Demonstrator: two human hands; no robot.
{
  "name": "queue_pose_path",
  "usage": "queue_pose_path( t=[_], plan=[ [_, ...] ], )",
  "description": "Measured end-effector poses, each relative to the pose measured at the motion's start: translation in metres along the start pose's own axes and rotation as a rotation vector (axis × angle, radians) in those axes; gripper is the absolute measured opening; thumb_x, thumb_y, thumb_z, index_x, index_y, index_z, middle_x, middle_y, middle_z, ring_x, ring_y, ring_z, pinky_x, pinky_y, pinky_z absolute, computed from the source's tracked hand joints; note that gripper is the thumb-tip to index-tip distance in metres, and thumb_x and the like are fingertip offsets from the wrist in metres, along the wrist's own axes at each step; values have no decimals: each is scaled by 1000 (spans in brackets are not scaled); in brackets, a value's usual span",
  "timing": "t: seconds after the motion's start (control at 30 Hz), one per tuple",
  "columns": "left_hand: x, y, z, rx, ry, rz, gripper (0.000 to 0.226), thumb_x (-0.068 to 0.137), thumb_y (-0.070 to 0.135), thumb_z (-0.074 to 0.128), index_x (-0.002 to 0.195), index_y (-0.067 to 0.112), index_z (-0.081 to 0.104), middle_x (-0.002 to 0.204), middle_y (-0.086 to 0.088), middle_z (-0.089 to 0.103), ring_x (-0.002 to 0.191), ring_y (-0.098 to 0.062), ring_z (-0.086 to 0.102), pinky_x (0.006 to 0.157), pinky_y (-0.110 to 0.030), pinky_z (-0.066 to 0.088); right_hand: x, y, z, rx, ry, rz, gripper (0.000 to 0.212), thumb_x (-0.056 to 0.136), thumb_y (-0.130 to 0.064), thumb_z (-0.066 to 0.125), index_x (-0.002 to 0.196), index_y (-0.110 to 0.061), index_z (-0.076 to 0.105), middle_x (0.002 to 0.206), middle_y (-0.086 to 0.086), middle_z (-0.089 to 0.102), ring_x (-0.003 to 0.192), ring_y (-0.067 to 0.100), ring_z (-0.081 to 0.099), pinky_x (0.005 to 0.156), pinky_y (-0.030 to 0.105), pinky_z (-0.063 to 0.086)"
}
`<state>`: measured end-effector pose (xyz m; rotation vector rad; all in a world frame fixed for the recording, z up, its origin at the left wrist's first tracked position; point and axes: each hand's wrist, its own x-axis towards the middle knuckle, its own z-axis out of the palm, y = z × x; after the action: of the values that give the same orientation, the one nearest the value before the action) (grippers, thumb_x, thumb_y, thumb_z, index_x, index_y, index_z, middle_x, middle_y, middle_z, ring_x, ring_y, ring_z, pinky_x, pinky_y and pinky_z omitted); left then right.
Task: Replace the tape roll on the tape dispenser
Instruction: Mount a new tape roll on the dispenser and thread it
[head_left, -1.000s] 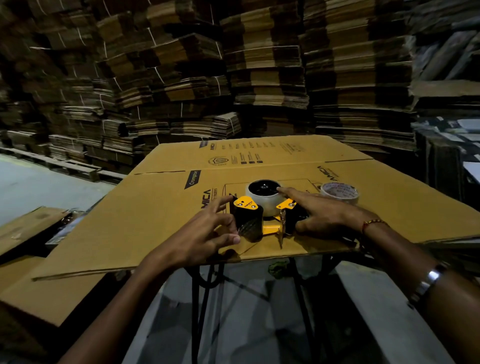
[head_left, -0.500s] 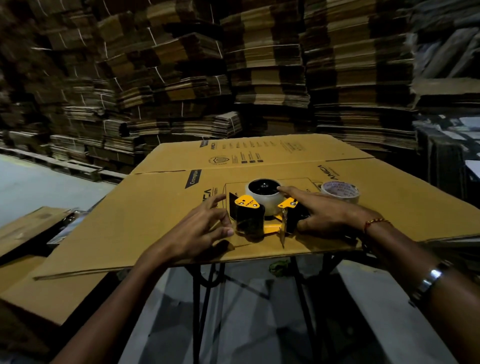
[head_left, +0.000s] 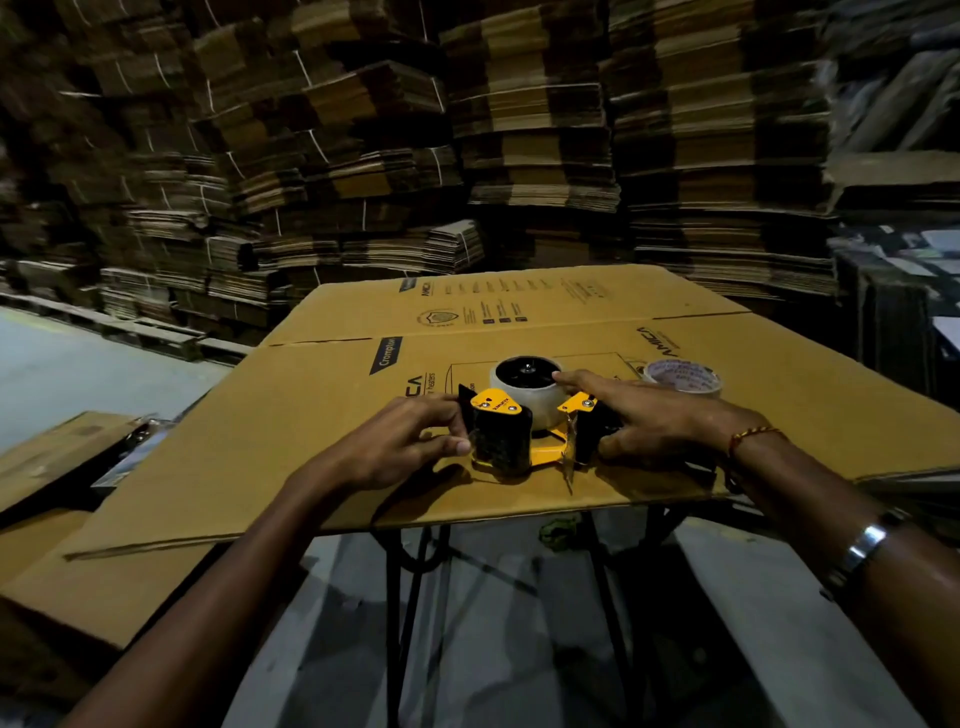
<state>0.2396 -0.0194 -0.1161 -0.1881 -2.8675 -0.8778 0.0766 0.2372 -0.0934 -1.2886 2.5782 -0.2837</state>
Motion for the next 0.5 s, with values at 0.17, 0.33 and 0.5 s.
queue_pose_path(
  t=[0.17,0.33,0.5],
  plan=[
    [-4,0,0,-76,-45,-23,14,96,26,62,89,14,63,105,6,60,96,-7,56,86,-43,49,-2,-2,2,-6,16,22,95,93,-17,68,157,-46,4,166,3,24,146,32,34,111,52,42],
    [-6,0,-8,-176,-120,-60,18,94,30,63,85,14,64,117,-10,64,123,-22,51,101,-43,45,-2,-4,1,-13,21,39,100,93,-17,68,159,-44,-2,162,11,34,135,31,45,105,44,46],
    [-7,0,-12,-184,-116,-103,19,95,21,62,91,3,63,122,-20,64,127,-20,51,100,-33,46,-1,-1,3,-26,39,18,102,94,-17,67,158,-45,-6,159,11,39,128,29,51,99,40,48]
  ],
)
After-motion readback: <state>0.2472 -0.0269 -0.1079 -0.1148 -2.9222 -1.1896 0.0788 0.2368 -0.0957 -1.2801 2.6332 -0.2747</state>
